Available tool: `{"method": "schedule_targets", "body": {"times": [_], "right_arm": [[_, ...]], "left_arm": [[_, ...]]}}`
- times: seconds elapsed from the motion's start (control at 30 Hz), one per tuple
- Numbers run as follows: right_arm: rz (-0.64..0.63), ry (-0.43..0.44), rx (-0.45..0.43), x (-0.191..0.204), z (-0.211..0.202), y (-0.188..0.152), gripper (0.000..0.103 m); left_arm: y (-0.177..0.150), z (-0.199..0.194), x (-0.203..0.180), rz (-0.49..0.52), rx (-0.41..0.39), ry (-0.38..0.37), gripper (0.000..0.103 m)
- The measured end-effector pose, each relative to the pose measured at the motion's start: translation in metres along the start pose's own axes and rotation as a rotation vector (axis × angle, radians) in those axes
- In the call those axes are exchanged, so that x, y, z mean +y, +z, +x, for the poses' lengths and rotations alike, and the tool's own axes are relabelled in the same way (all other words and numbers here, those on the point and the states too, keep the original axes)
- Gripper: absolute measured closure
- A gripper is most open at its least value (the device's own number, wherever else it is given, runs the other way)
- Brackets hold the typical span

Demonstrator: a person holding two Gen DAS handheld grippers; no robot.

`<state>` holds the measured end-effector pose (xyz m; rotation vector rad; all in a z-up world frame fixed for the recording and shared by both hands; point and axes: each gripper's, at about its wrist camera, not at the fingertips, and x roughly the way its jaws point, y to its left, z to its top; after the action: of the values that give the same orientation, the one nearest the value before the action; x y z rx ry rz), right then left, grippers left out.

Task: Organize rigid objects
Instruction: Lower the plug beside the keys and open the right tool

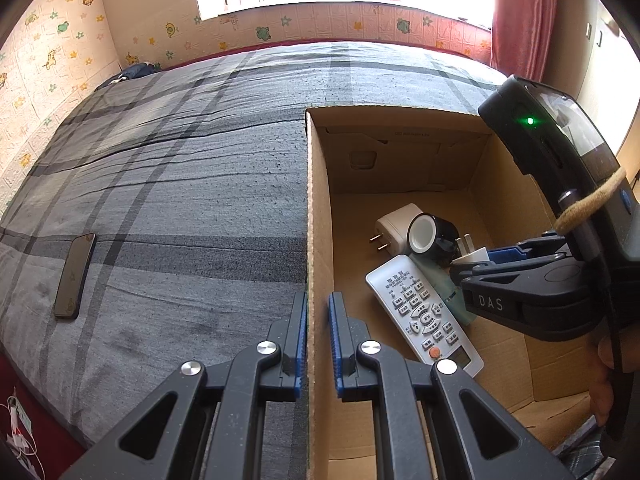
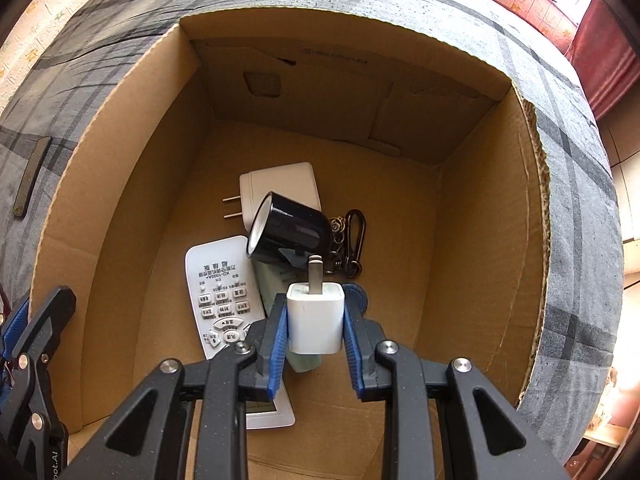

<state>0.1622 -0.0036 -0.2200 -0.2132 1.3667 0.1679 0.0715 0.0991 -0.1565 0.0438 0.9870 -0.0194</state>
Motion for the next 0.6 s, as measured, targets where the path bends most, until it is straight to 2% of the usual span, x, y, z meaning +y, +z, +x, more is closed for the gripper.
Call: {"method": "schedule_targets", "body": {"times": [0.4, 0.47, 0.53, 0.6], "right_arm": [[0.009, 0.002, -0.022, -0.004, -0.004, 0.003, 0.075], [0.008, 0.003, -0.023, -0.003, -0.007, 0.003, 0.071], [0.007, 0.002, -0.038, -0.001, -0.012, 0.002, 0.054], [0.004, 0.001, -0.056, 0.001, -0.017, 0.001, 0.051]], "left_arm": [[0.0, 0.0, 0.0, 0.001, 0.001, 0.001, 0.092], [0.0, 0.0, 0.0, 0.001, 0.001, 0.0, 0.092], [0.0, 0.0, 0.0, 0.001, 0.002, -0.001, 0.092], [0.0, 0.0, 0.0, 0.001, 0.002, -0.002, 0.092]]}}
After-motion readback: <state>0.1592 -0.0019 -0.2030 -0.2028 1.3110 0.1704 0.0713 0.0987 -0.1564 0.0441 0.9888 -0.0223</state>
